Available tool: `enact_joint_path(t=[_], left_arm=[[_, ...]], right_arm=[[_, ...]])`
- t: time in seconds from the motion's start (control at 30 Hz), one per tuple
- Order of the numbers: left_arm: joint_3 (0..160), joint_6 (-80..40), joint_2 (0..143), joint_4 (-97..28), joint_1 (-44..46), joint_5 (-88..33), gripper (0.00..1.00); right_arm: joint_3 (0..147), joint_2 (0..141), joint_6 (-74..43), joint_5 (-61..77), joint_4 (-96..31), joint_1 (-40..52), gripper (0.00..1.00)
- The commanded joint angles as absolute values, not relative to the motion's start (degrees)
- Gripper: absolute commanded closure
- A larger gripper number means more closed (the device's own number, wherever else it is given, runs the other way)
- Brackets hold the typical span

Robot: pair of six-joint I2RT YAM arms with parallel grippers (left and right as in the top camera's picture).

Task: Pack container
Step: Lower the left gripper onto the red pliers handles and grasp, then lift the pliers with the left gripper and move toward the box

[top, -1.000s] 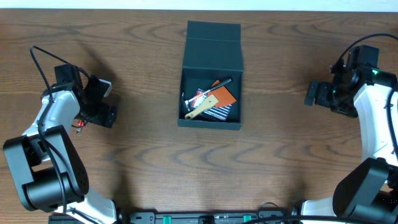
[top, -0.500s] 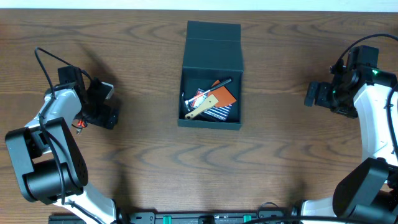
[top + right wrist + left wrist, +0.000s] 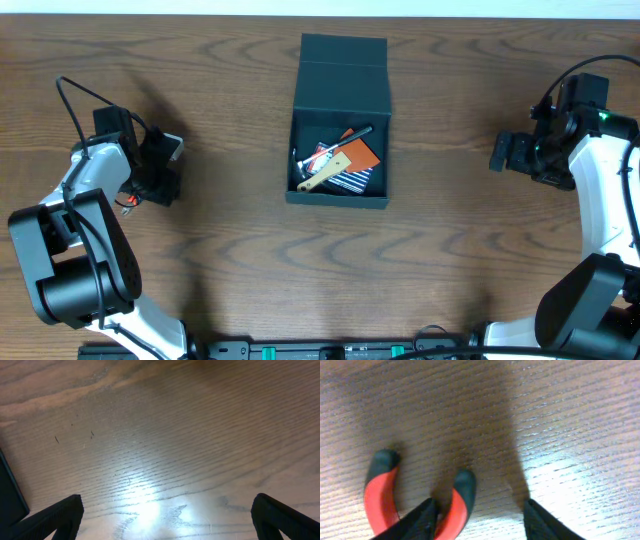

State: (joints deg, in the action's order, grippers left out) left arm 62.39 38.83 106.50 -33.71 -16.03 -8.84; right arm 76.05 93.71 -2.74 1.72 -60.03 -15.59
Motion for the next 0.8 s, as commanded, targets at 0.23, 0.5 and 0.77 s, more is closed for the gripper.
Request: enact_joint_path(t=[0.23, 0.5, 0.77], left_arm=[[62.2, 38.7, 108.0, -34.6, -16.2, -9.9, 0.74], [62.2, 38.7, 108.0, -34.7, -16.2, -9.9, 0.94], [62.2, 38.7, 108.0, -34.7, -16.2, -9.9, 0.94]], right_arm=[[75.8, 94.1, -2.0, 2.0, -60.1, -15.3, 0.01], [75.8, 94.1, -2.0, 2.0, -60.1, -15.3, 0.01], [75.8, 94.1, -2.0, 2.0, -60.1, -15.3, 0.01]])
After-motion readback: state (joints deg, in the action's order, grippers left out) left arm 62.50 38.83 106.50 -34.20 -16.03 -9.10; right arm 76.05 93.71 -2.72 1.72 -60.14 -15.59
